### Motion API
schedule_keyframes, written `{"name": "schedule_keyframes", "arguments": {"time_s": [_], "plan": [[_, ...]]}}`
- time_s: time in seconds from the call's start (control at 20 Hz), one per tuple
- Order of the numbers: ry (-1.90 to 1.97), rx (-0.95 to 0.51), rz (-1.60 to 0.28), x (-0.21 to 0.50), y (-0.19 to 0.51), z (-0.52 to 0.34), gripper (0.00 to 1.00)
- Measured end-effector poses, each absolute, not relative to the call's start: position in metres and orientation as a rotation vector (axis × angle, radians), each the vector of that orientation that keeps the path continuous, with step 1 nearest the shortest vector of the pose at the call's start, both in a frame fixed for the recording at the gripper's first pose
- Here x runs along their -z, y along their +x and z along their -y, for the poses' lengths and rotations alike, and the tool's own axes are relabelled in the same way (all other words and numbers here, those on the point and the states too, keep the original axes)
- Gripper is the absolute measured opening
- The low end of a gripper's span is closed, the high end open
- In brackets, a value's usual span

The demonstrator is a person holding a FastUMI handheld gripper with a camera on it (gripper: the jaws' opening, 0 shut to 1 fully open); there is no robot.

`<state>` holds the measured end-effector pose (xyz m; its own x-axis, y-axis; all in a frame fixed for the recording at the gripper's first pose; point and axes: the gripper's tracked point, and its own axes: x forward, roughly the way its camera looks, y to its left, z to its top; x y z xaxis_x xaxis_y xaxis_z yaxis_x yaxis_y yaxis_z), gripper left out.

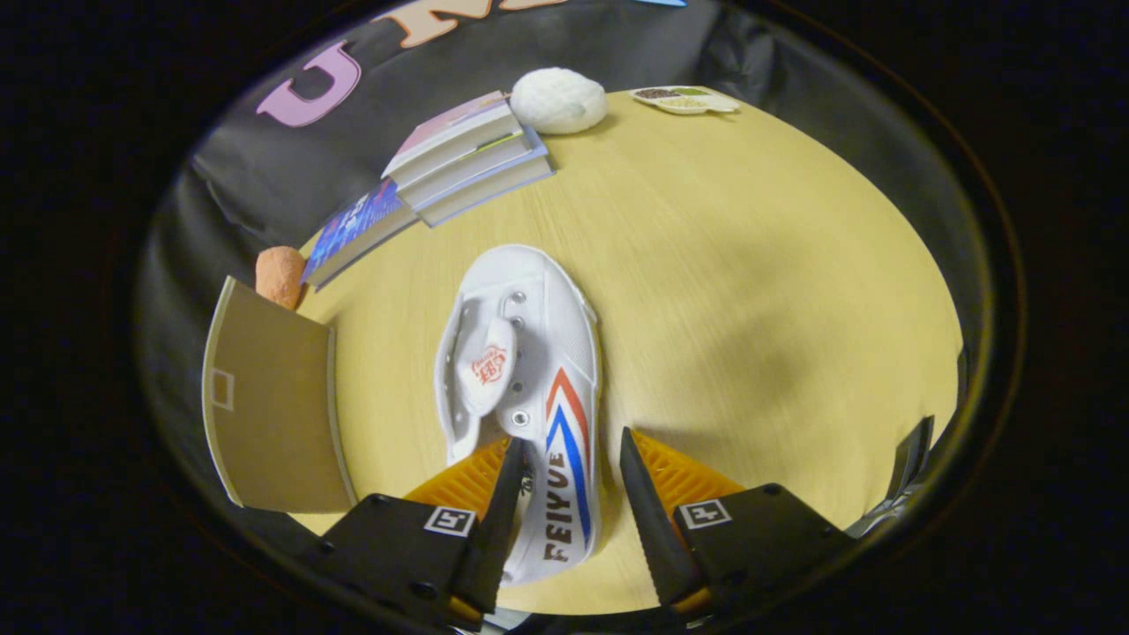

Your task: Open the storage box then place both shoes into the box .Put the left shoe in first, then the right shoe, with the right side of both shoes facing outward in a uniform manner.

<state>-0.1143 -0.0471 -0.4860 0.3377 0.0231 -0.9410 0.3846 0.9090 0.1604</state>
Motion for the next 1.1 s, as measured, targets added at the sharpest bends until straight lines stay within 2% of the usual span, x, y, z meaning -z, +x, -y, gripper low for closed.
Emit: {"name": "schedule_keyframes", "arguments": {"time_s": [0.15,0.5,0.55,0.65,0.7,0.9,1.1], "plan": [[0.413,0.217,-1.203,0.482,-0.113,0.044,0.56],[0.757,0.211,-1.232,0.488,-0.114,0.04,0.11],[0.825,0.243,-1.214,0.484,-0.11,0.042,0.11],[0.891,0.25,-1.206,0.486,-0.112,0.037,0.04],[0.923,0.247,-1.208,0.485,-0.111,0.033,0.04],[1.11,0.166,-1.183,0.461,-0.111,0.009,0.03],[1.102,0.068,-1.175,0.427,-0.099,-0.016,0.03]]}}
